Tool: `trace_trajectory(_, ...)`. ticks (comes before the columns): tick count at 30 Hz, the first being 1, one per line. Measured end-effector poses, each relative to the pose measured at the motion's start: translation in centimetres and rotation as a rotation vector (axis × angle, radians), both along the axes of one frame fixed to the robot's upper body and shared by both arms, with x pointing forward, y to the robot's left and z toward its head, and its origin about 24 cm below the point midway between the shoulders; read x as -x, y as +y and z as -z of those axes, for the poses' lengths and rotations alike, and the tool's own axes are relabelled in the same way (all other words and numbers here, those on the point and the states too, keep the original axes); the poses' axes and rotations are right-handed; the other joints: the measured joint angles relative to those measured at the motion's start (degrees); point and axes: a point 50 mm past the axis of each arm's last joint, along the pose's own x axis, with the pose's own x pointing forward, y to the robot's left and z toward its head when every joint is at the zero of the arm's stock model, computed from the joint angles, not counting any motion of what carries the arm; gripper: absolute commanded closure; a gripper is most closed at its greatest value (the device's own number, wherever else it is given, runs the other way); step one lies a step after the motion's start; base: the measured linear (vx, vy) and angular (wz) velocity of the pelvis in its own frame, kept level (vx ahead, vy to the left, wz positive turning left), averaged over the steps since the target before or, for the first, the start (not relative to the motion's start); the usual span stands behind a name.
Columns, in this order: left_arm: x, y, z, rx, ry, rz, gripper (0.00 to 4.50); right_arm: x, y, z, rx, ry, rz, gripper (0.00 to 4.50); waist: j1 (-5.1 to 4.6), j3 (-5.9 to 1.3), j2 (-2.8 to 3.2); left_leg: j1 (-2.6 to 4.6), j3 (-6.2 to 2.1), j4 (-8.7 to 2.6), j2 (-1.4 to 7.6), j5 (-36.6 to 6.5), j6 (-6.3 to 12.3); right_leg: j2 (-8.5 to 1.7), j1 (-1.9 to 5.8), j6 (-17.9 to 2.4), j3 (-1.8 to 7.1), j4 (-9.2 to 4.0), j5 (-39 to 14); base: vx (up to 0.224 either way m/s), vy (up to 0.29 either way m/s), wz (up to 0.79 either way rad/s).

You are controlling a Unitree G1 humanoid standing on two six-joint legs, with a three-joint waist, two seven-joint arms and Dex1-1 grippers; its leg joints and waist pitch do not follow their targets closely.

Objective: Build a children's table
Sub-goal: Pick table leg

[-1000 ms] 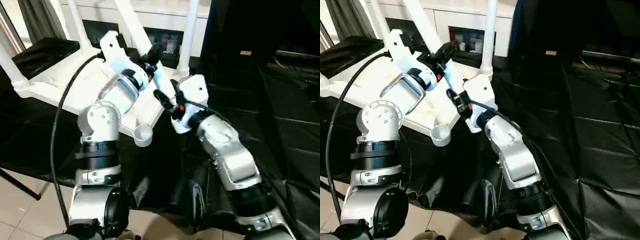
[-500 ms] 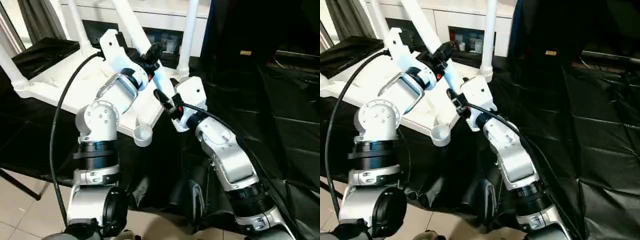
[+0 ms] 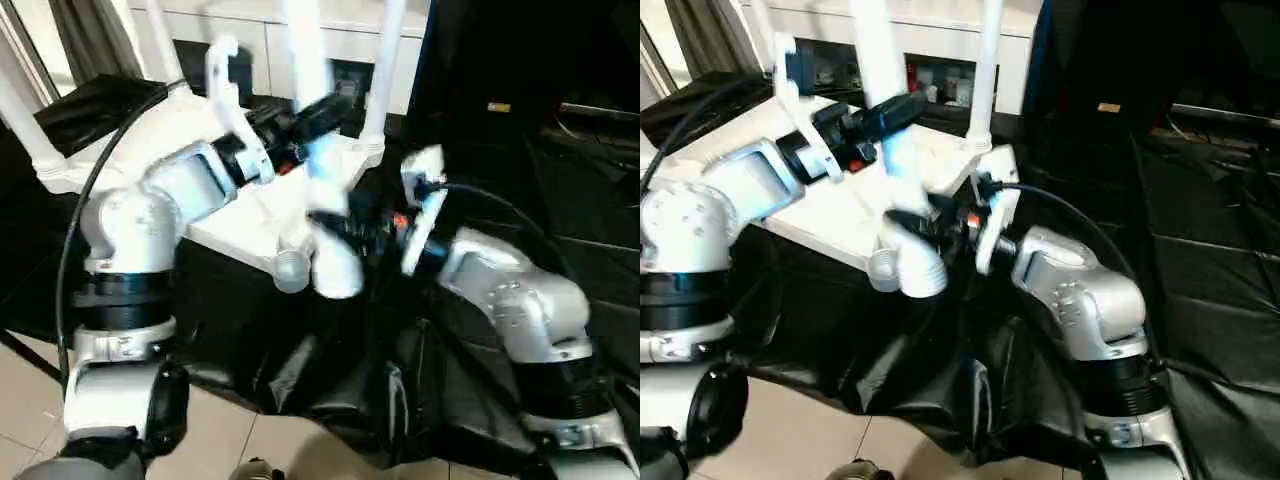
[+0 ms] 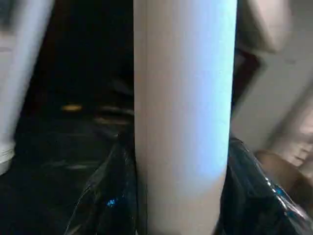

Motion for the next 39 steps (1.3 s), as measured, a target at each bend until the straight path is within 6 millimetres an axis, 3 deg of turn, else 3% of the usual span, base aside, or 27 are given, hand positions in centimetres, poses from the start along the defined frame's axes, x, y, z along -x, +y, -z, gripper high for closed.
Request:
trace_trajectory(4, 0.6, 0.3, -0.8, 0.031, -0.040, 0.100, 2.73, 0.3, 0.1, -0.7, -0.030, 0.039, -0.074, 1.54, 0.07, -0.01, 0.02, 0.01, -0.01, 0.00, 0.01, 0.0, -0.06, -0.03, 0.03, 0.0, -0.06, 0.01, 0.0, 0.000, 0.000, 0.00)
trace_trajectory(8, 0.9, 0.2, -1.0, 0.055, -0.059, 0.160, 2.73, 0.4, 0.4, -1.3, -0.038, 0.055, -0.127, 1.54, 0.74, -0.01, 0.01, -0.03, 0.01, 0.00, 0.01, 0.1, -0.11, -0.13, 0.08, 0.0, -0.21, -0.02, 0.0, 0.000, 0.000, 0.00)
trace_trajectory(14, 1.1, 0.3, -1.0, 0.045, -0.076, 0.190, 2.73, 0.7, 0.6, -1.3, -0.048, 0.084, -0.161, 2.07, 1.25, -0.01, 0.01, -0.17, 0.00, 0.00, 0.05, 0.2, -0.19, -0.25, 0.08, 0.0, -0.46, -0.03, 0.0, 0.000, 0.000, 0.00)
trace_trajectory(17, 1.0, 0.3, -0.9, 0.045, -0.071, 0.194, 2.73, 0.8, 0.7, -1.3, -0.046, 0.085, -0.174, 2.37, 1.25, -0.01, 0.02, -0.18, 0.00, 0.00, 0.05, 0.2, -0.22, -0.28, 0.09, 0.0, -0.49, -0.02, 0.0, 0.000, 0.000, 0.00)
trace_trajectory(28, 0.6, 0.4, -0.8, 0.065, -0.068, 0.192, 2.73, 0.7, 0.7, -1.5, -0.045, 0.063, -0.149, 2.51, 1.21, -0.01, 0.08, -0.20, -0.01, 0.00, 0.12, 0.2, -0.29, -0.28, 0.11, 0.0, -0.58, -0.02, 0.0, 0.000, 0.000, 0.00)
trace_trajectory(31, 0.3, 0.3, -1.1, 0.063, -0.071, 0.166, 2.03, 0.6, 0.8, -1.6, -0.054, 0.033, -0.126, 2.53, 1.22, -0.02, 0.08, -0.20, -0.01, 0.00, 0.13, 0.2, -0.29, -0.28, 0.12, 0.0, -0.59, -0.02, 0.0, 0.000, 0.000, 0.00)
trace_trajectory(39, -1.7, -0.5, -0.1, -0.028, -0.045, -0.134, 1.55, -1.3, 1.8, -1.3, -0.016, -0.069, 0.189, 2.64, 1.02, -0.01, 0.14, -0.23, -0.01, -0.05, 0.19, 0.4, -0.65, -0.28, 0.12, 0.0, -0.65, -0.03, 0.0, 0.000, 0.000, 0.00)
